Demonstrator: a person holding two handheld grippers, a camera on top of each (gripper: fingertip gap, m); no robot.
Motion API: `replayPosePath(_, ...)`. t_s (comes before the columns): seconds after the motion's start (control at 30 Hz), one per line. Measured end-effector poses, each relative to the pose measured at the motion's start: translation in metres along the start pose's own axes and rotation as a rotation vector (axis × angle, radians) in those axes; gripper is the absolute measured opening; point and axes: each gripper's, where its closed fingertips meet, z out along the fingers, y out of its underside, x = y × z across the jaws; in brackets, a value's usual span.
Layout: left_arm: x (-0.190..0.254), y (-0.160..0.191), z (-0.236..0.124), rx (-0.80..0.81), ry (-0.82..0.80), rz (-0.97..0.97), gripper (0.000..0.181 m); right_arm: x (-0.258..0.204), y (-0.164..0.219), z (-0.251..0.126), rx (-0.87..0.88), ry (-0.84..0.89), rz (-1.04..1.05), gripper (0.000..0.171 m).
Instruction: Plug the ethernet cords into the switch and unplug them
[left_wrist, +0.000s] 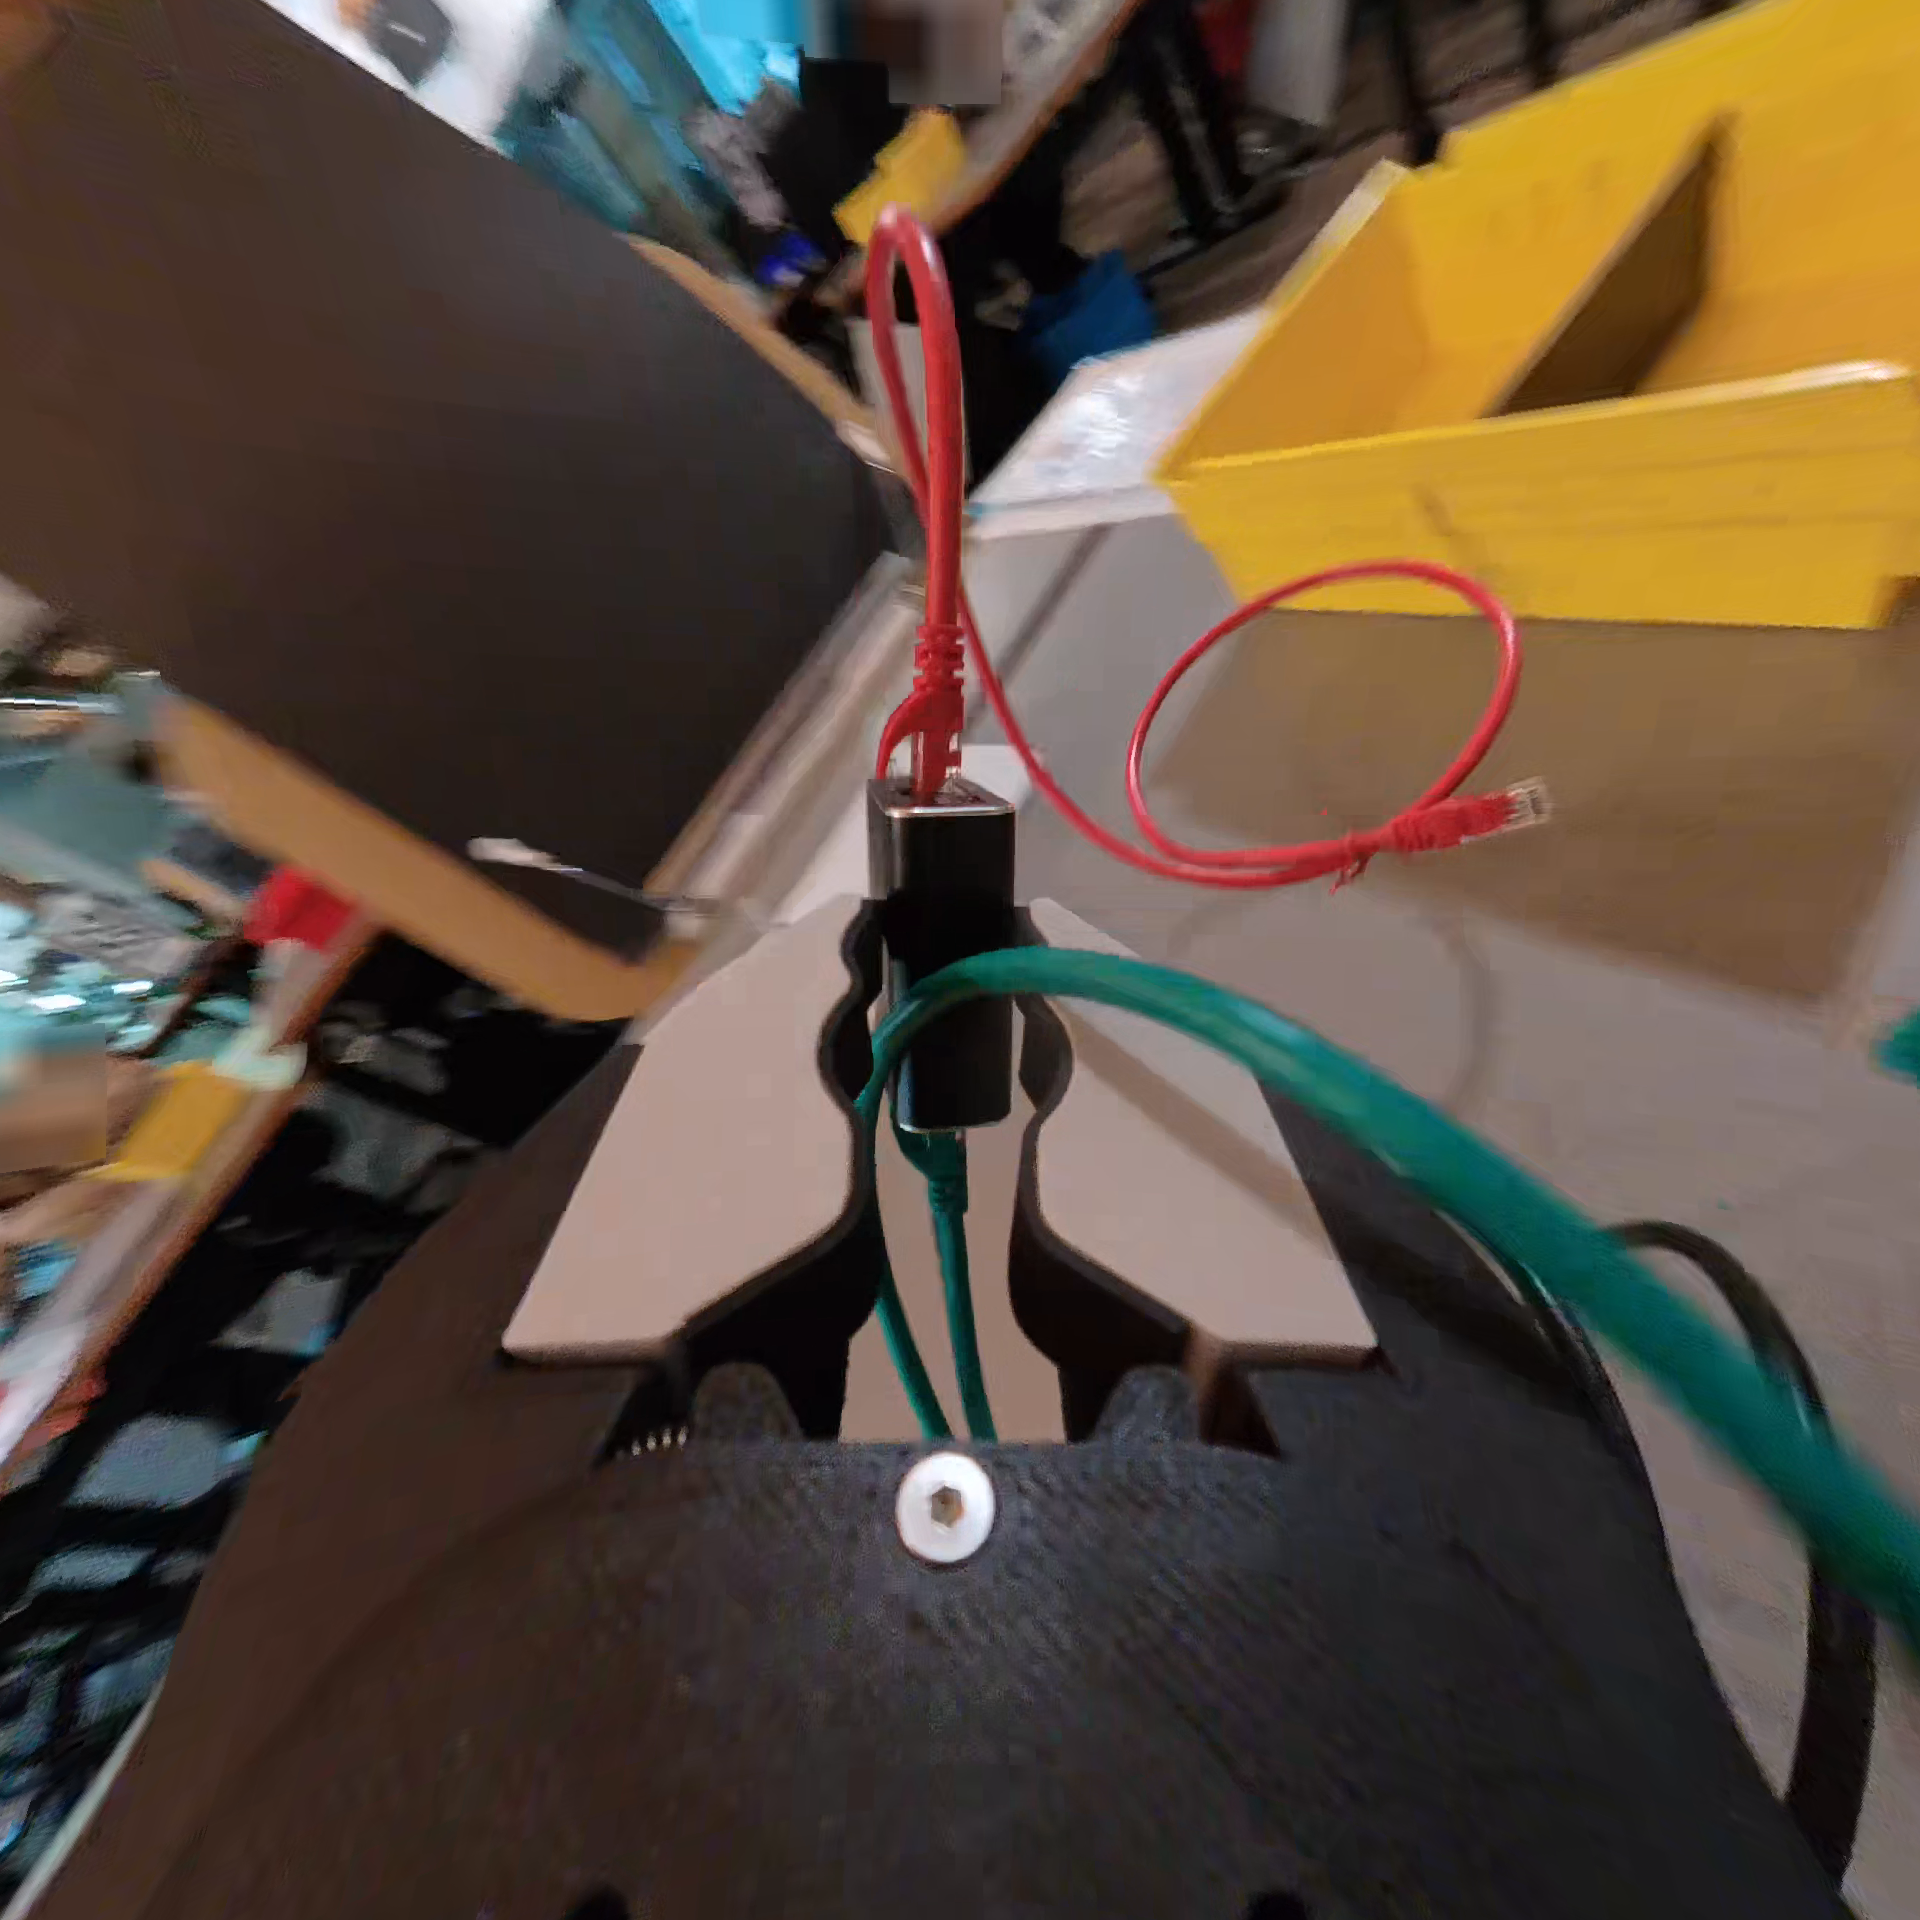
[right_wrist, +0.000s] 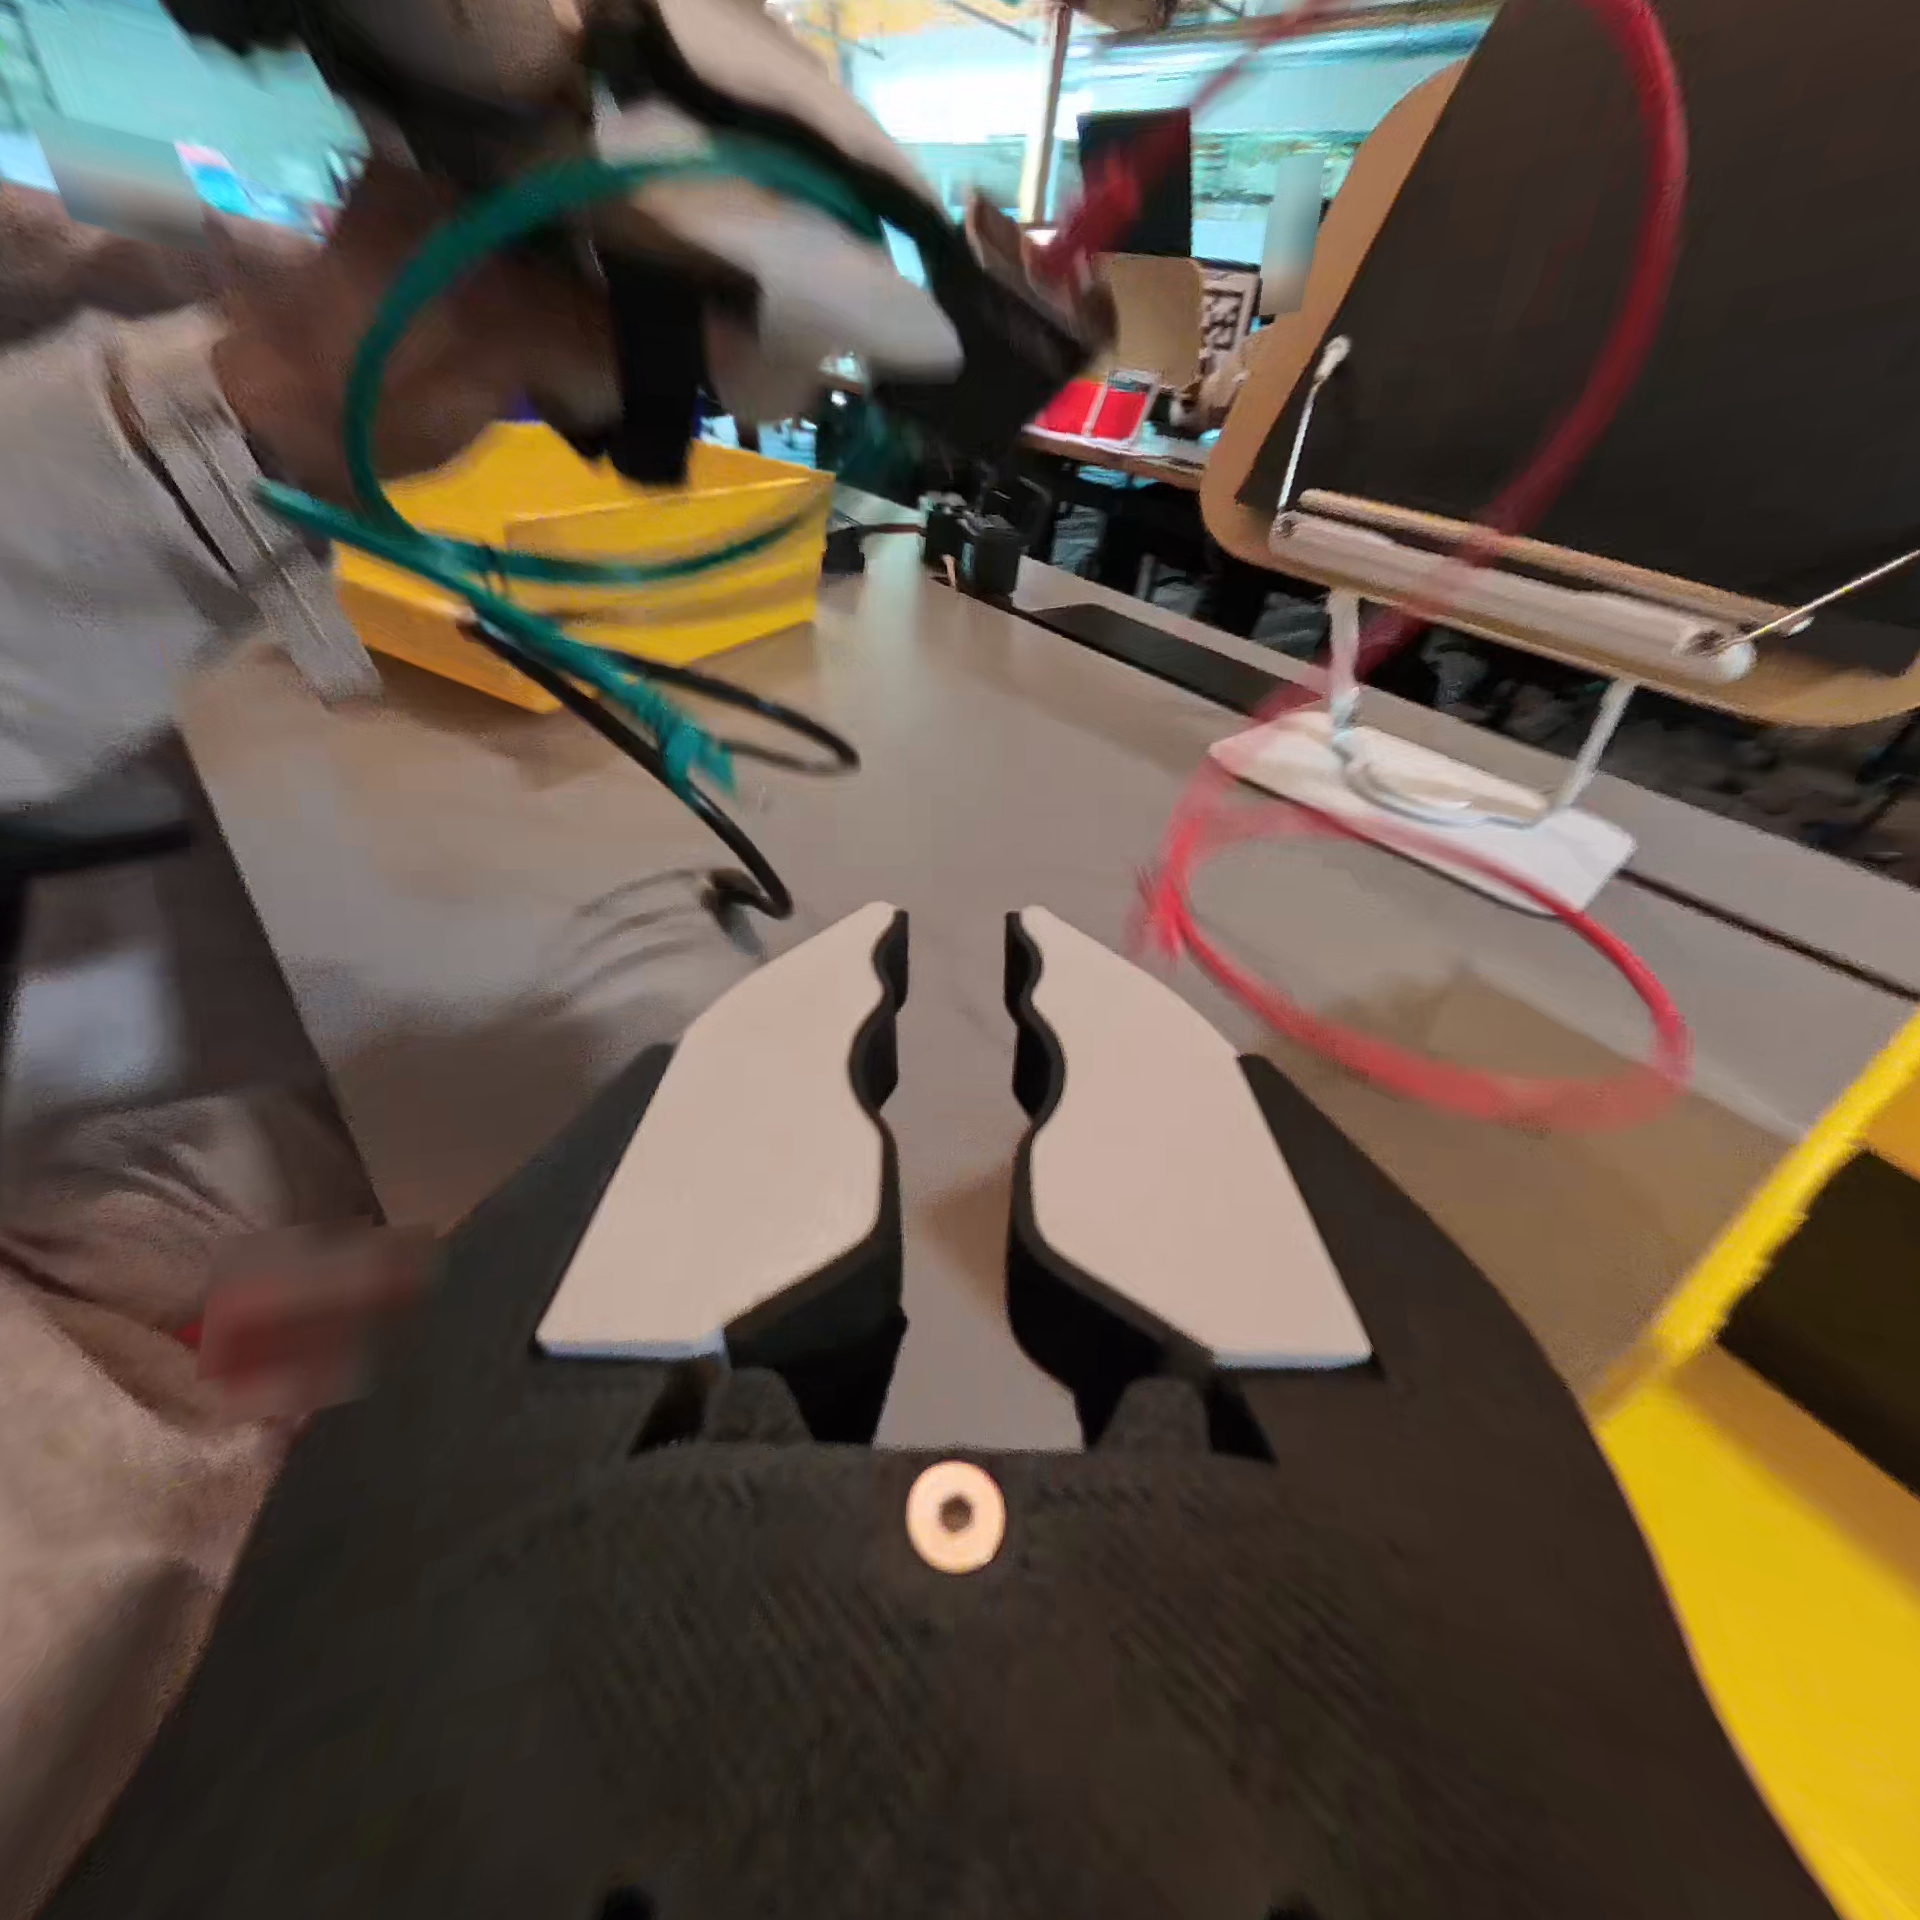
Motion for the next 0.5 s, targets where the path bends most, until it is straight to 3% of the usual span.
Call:
replayPosePath(0.07, 0.04, 0.023, 0.029, -0.047, 0.113, -0.004, 0.022, 0.001, 0.012, 0.006, -0.062, -0.012, 0.024, 0.019)
replayPosePath(0.2, 0.085, 0.065, 0.055, -0.144, 0.155, 0.153, 0.022, 0.01, 0.013, 0.006, -0.063, 0.04, -0.045, 0.02)
replayPosePath(0.33, 0.096, 0.068, 0.053, -0.064, 0.15, 0.257, 0.022, 0.018, -0.007, 0.01, 0.024, 0.115, -0.196, 0.027)
replayPosePath(0.5, 0.106, 0.069, 0.05, -0.008, 0.193, 0.284, 0.022, 0.018, -0.01, 0.047, -0.004, 0.149, -0.495, 0.054)
